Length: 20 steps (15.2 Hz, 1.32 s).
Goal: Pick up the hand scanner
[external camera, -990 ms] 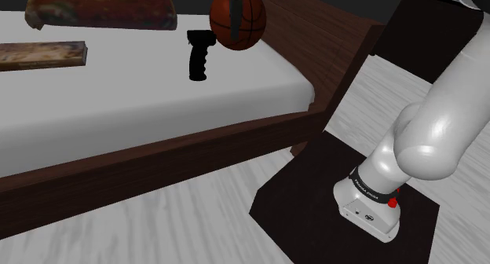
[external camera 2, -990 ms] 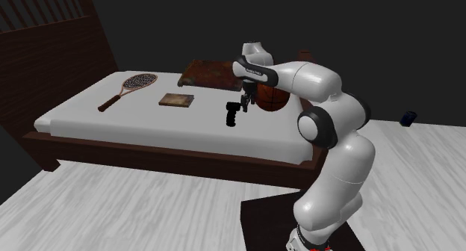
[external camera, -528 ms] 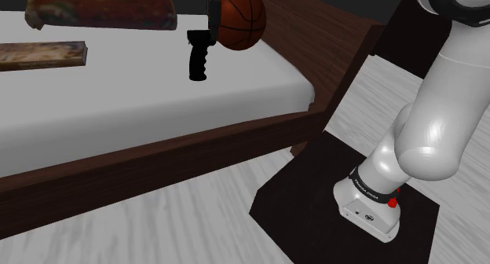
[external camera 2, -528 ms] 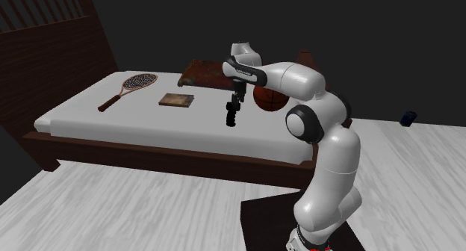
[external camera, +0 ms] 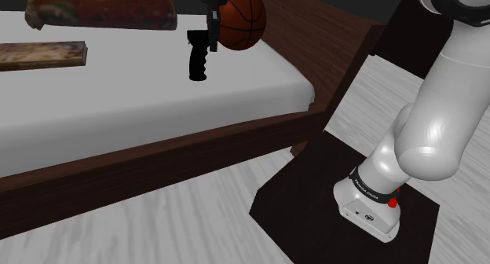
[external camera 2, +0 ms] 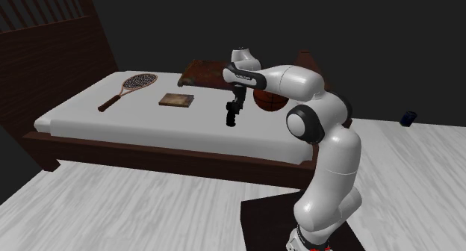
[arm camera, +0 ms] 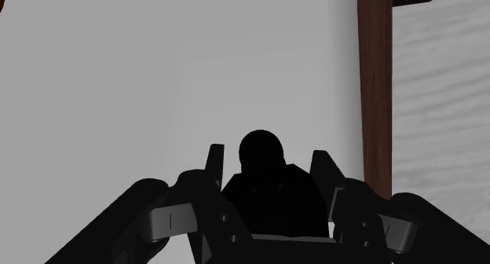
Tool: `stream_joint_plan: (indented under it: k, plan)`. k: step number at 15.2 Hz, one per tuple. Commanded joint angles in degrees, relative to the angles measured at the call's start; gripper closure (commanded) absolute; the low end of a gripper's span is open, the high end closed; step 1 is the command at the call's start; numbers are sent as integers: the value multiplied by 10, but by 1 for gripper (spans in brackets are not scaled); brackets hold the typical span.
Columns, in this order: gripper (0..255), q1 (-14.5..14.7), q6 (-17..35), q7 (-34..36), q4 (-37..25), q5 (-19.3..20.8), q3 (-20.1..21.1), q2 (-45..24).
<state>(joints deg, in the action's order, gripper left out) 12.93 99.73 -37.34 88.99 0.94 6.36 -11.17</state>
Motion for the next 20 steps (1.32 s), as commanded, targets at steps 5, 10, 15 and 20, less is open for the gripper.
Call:
stream_joint_plan:
  k: [5, 10, 15, 20]
  plan:
    - [255, 0, 1, 0, 2, 0, 0, 0]
    - [255, 1, -15, 1, -17, 0, 0, -1]
    - [255, 1, -56, 1, -63, 1, 1, -7]
    - [255, 3, -99, 1, -115, 2, 1, -17]
